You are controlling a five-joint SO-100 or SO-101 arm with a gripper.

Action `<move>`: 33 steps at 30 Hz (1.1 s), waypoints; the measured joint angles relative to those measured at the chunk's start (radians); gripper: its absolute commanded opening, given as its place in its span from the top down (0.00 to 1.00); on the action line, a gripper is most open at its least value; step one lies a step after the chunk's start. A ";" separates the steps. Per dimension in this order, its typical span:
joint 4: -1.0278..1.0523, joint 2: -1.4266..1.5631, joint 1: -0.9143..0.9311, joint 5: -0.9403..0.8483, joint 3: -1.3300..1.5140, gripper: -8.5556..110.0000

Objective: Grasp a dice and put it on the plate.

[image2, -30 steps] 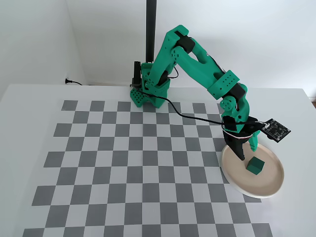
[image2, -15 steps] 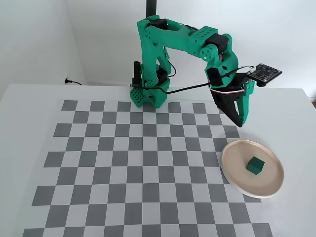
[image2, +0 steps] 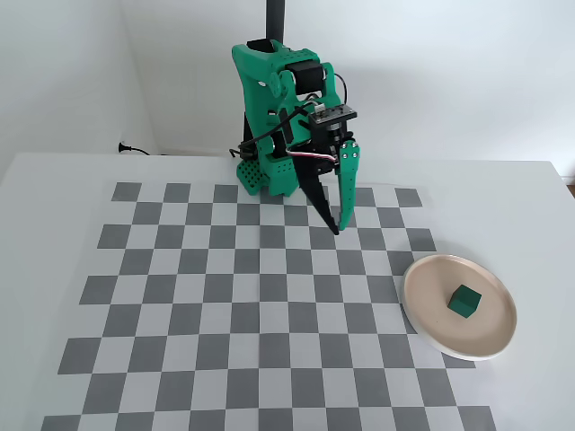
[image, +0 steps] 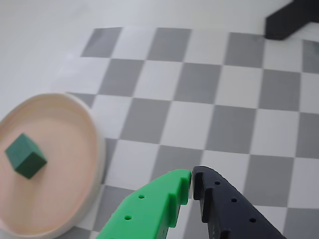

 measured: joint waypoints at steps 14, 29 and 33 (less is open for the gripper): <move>-0.094 0.385 0.282 0.041 0.465 0.96; -0.164 0.586 0.428 0.419 0.706 0.96; -0.147 0.586 0.443 0.644 0.706 0.96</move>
